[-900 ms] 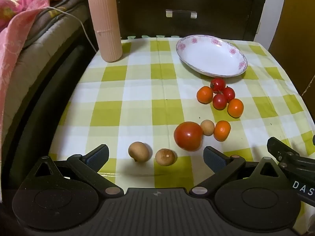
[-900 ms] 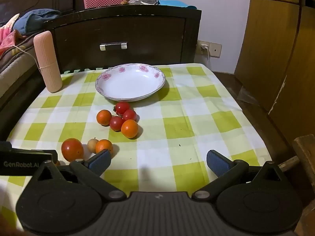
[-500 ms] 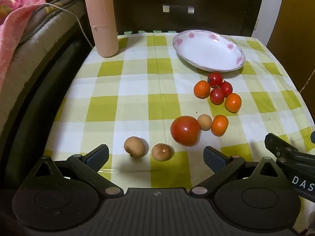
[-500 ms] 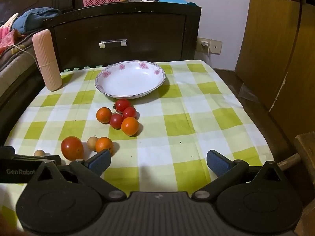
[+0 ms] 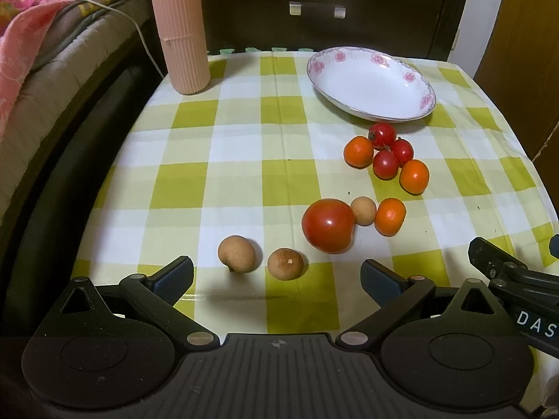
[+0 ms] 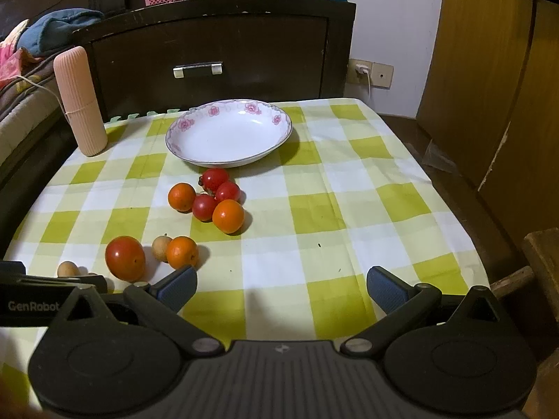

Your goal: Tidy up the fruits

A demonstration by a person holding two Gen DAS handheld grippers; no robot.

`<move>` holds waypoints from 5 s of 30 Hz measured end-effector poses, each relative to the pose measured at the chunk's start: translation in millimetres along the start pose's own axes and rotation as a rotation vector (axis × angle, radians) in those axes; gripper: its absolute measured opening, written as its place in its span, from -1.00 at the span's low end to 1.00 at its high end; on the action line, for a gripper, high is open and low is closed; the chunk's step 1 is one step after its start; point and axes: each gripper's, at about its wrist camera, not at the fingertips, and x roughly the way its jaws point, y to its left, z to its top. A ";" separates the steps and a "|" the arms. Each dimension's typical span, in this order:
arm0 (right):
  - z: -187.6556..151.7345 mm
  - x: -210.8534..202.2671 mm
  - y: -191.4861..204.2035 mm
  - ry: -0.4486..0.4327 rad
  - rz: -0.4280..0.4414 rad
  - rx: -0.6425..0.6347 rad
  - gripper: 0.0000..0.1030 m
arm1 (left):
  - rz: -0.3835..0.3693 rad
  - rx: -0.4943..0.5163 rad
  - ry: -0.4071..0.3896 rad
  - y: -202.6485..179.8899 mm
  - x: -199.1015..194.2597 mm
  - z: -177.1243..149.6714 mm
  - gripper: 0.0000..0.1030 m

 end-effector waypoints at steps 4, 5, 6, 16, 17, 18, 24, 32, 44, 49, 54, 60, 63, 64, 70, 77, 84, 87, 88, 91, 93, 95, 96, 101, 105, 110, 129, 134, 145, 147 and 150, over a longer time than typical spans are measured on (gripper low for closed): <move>0.3 0.9 0.2 0.008 -0.002 -0.001 0.97 | -0.005 -0.006 0.011 1.5 1.4 1.4 0.98; 0.1 1.0 -0.1 0.009 -0.002 0.000 0.97 | -0.007 -0.008 0.014 2.0 1.6 1.7 0.98; 0.1 1.1 -0.3 0.010 -0.002 0.000 0.97 | -0.008 -0.010 0.017 2.1 1.8 1.7 0.98; -0.2 3.2 -0.4 0.018 0.000 0.002 0.97 | -0.018 -0.022 0.035 4.7 3.1 3.0 0.97; -0.2 3.4 -0.3 0.019 0.000 0.002 0.97 | -0.019 -0.023 0.035 4.8 3.1 2.9 0.97; -0.2 3.3 -0.3 0.020 0.000 0.002 0.97 | -0.019 -0.023 0.035 4.7 2.9 2.6 0.97; -0.2 3.6 -0.3 0.024 0.000 0.004 0.97 | -0.014 -0.019 0.030 4.9 2.8 2.0 0.97; -0.5 4.2 -0.2 0.026 0.000 0.005 0.97 | -0.013 -0.018 0.035 4.8 3.4 2.7 0.97; -1.3 4.9 0.1 0.029 0.000 0.004 0.97 | -0.013 -0.017 0.035 5.8 4.1 2.4 0.96; -1.3 5.0 0.3 0.030 0.000 0.004 0.97 | -0.013 -0.017 0.036 5.8 4.1 2.7 0.96; -1.5 5.2 0.4 0.031 0.000 0.005 0.97 | -0.012 -0.017 0.037 5.7 4.1 2.8 0.96; -1.6 5.7 0.7 0.031 0.000 0.004 0.97 | -0.012 -0.017 0.037 6.0 4.5 2.2 0.95; -2.3 6.1 0.7 0.032 0.000 0.004 0.97 | -0.011 -0.015 0.038 7.3 5.2 0.3 0.95; -3.2 5.8 0.4 0.032 0.000 0.004 0.97 | -0.011 -0.014 0.039 7.2 5.4 0.4 0.95; -3.3 7.4 1.3 0.040 -0.001 0.002 0.97 | -0.006 -0.011 0.046 6.5 6.0 1.1 0.94; -2.2 8.3 2.0 0.052 0.000 0.001 0.97 | -0.004 -0.010 0.049 6.6 6.4 0.7 0.93; -2.7 9.3 2.1 0.054 0.000 0.001 0.97 | -0.002 -0.010 0.050 6.8 6.6 0.2 0.93; -3.2 10.1 2.6 0.055 -0.001 -0.002 0.97 | 0.001 -0.013 0.053 7.2 7.1 -0.7 0.92; -3.2 10.6 3.2 0.055 -0.001 -0.002 0.97 | 0.002 -0.014 0.055 6.9 7.6 -0.3 0.92; -3.2 11.5 4.7 0.057 0.001 -0.006 0.97 | -0.001 -0.019 0.061 7.4 8.3 -0.5 0.89; -2.8 12.2 5.4 0.060 0.005 -0.008 0.97 | -0.009 -0.025 0.068 8.2 9.2 -0.7 0.85; -2.5 13.1 6.4 0.064 0.007 -0.011 0.97 | -0.012 -0.033 0.076 9.6 11.3 0.7 0.85; -2.3 13.8 7.1 0.065 0.008 -0.013 0.97 | -0.014 -0.037 0.079 10.9 11.7 0.8 0.84; -0.5 15.0 11.6 0.066 0.026 -0.023 0.97 | -0.019 -0.048 0.082 18.4 11.5 1.9 0.85; 0.4 17.5 15.9 0.072 0.059 -0.040 0.97 | 0.001 -0.046 0.088 22.1 12.2 0.2 0.88; 0.1 22.4 22.3 0.083 0.094 -0.085 0.86 | 0.028 0.010 0.081 17.9 11.6 -2.9 0.86; 6.9 27.8 9.3 0.137 0.213 -0.036 0.53 | 0.005 0.016 0.113 23.6 33.0 1.2 0.36; 6.1 28.2 14.5 0.155 0.269 -0.033 0.49 | 0.017 0.039 0.140 28.7 24.4 -2.8 0.36; 9.4 29.1 53.1 0.185 0.465 -0.121 -0.05 | 0.022 0.030 0.132 49.6 -9.6 -6.2 0.45; 14.1 31.9 60.5 0.202 0.503 -0.136 -0.14 | 0.012 0.000 0.156 55.5 -9.9 -6.9 0.39; 17.1 40.9 68.6 0.259 0.560 -0.146 -0.23 | -0.015 -0.011 0.177 58.1 -12.4 -11.1 0.71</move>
